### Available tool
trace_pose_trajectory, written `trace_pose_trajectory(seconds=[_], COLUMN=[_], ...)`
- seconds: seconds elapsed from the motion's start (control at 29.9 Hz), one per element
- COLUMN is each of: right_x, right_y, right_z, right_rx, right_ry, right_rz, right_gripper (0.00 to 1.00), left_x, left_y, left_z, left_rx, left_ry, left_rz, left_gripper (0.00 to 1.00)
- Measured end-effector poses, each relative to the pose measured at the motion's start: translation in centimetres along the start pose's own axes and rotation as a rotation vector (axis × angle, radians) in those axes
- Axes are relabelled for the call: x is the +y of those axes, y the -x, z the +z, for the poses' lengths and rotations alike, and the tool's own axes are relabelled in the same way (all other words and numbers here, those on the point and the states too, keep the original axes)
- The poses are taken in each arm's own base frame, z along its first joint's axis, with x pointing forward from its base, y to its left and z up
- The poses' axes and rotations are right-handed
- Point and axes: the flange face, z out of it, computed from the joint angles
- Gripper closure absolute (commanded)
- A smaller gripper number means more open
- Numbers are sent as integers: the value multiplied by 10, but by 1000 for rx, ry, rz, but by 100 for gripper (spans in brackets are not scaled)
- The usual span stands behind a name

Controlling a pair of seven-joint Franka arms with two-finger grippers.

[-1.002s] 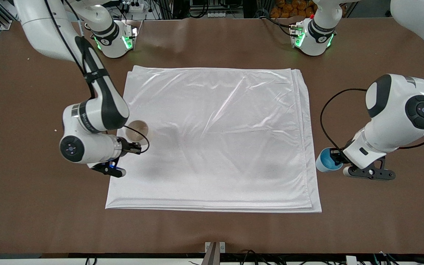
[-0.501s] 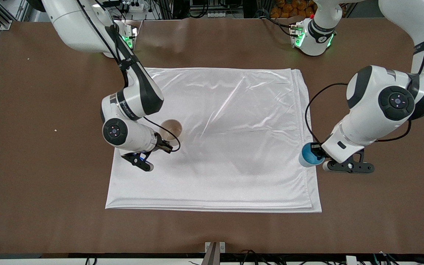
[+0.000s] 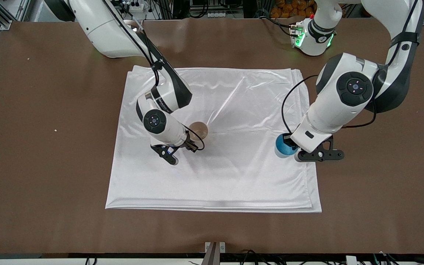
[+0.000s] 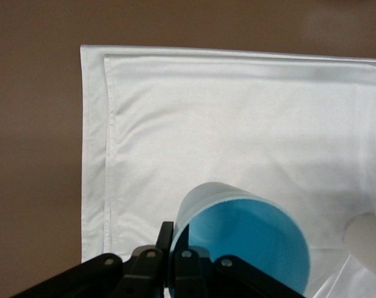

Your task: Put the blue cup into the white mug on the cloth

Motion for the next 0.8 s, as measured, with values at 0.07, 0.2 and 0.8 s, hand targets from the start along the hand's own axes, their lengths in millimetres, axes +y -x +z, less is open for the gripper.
trace_pose_trajectory(seconds=[0.07, 0.2, 0.8], right_x=[-3, -10, -18], right_y=[4, 8, 13], right_z=[4, 10, 17], right_rx=[3, 3, 7], right_ry=[-6, -10, -21], right_rz=[21, 52, 109], right_gripper=[95, 95, 9], left_x=[6, 23, 74], left_y=[3, 11, 38], left_z=[0, 0, 5], left_rx=[-1, -4, -19], left_ry=[1, 4, 6], left_rz=[-19, -59, -153], left_gripper=[100, 100, 100])
